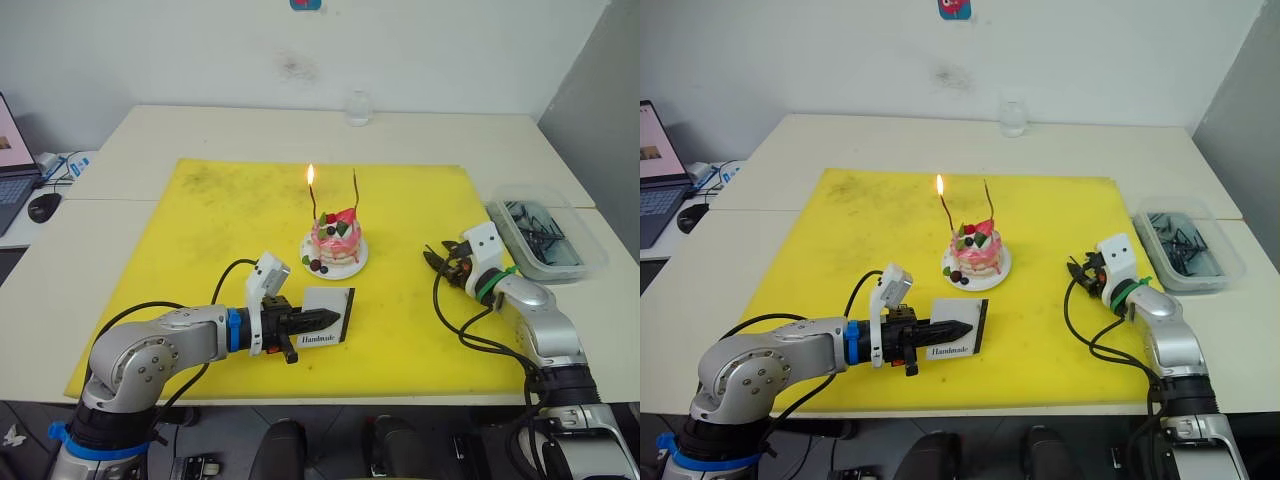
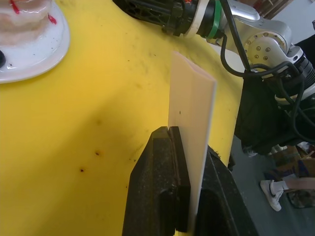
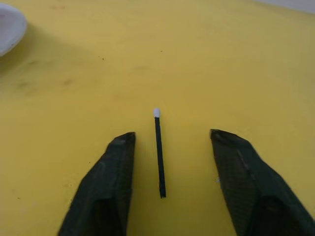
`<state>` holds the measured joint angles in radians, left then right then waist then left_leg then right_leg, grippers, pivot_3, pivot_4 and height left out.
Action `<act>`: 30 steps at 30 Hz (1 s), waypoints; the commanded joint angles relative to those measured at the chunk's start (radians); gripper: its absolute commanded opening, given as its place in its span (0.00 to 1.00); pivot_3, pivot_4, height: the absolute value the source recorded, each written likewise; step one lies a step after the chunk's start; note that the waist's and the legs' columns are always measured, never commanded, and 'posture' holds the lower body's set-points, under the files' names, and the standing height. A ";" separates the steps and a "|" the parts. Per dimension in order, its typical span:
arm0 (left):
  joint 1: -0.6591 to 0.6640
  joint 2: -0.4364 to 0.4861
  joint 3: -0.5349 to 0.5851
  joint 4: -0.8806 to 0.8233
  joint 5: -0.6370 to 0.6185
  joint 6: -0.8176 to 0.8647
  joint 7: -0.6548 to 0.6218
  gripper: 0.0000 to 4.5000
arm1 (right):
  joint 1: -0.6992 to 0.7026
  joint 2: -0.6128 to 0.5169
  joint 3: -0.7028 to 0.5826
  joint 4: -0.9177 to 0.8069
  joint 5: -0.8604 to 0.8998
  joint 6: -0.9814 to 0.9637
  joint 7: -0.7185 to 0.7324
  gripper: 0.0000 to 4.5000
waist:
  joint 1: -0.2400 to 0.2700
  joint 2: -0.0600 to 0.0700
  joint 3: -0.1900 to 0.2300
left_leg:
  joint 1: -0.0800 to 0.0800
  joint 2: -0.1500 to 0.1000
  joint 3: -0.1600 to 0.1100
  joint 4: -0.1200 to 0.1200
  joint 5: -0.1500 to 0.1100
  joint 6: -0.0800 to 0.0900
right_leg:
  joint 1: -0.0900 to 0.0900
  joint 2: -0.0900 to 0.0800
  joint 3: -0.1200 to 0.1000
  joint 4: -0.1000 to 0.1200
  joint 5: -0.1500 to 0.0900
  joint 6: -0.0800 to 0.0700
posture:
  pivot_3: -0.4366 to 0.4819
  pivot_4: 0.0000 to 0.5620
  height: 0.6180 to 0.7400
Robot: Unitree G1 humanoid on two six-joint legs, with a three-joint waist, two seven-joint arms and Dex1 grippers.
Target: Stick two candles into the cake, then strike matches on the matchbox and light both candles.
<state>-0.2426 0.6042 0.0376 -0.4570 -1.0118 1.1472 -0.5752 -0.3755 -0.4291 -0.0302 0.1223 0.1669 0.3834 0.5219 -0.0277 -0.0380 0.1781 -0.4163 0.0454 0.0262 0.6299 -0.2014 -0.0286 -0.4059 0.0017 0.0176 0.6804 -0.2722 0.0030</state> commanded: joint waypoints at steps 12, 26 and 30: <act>-0.012 0.004 0.017 -0.023 -0.011 -0.011 -0.002 0.00 | 0.045 -0.030 0.003 -0.195 0.026 0.088 0.023 0.01 | 0.000 0.000 0.000 | 0.000 0.000 0.000 0.000 0.000 0.000 | 0.000 0.000 0.000 0.000 0.000 0.000 | 0.48 0.27 1.00; -0.036 0.020 0.035 0.009 -0.057 0.031 -0.016 0.00 | 0.319 -0.089 -0.015 -0.857 0.184 0.466 -0.027 0.01 | 0.003 0.000 0.000 | -0.001 0.001 -0.001 -0.001 0.000 0.000 | 0.000 -0.001 -0.001 -0.001 0.000 0.000 | 0.48 0.27 1.00; -0.061 0.016 0.054 0.043 -0.132 0.092 -0.007 0.00 | 0.468 -0.058 0.043 -0.875 0.132 0.344 -0.051 0.01 | 0.002 0.000 0.000 | 0.000 0.000 -0.001 0.000 0.000 0.000 | 0.000 -0.002 -0.001 -0.001 0.000 0.000 | 0.48 0.27 1.00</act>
<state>-0.2832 0.6205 0.0630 -0.4107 -1.0930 1.2177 -0.5789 0.0805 -0.4935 0.0016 -0.7137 0.3197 0.7908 0.4862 -0.0262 -0.0381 0.1780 -0.4164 0.0456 0.0255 0.6296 -0.2015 -0.0288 -0.4062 -0.0002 0.0166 0.6797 -0.2726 0.0029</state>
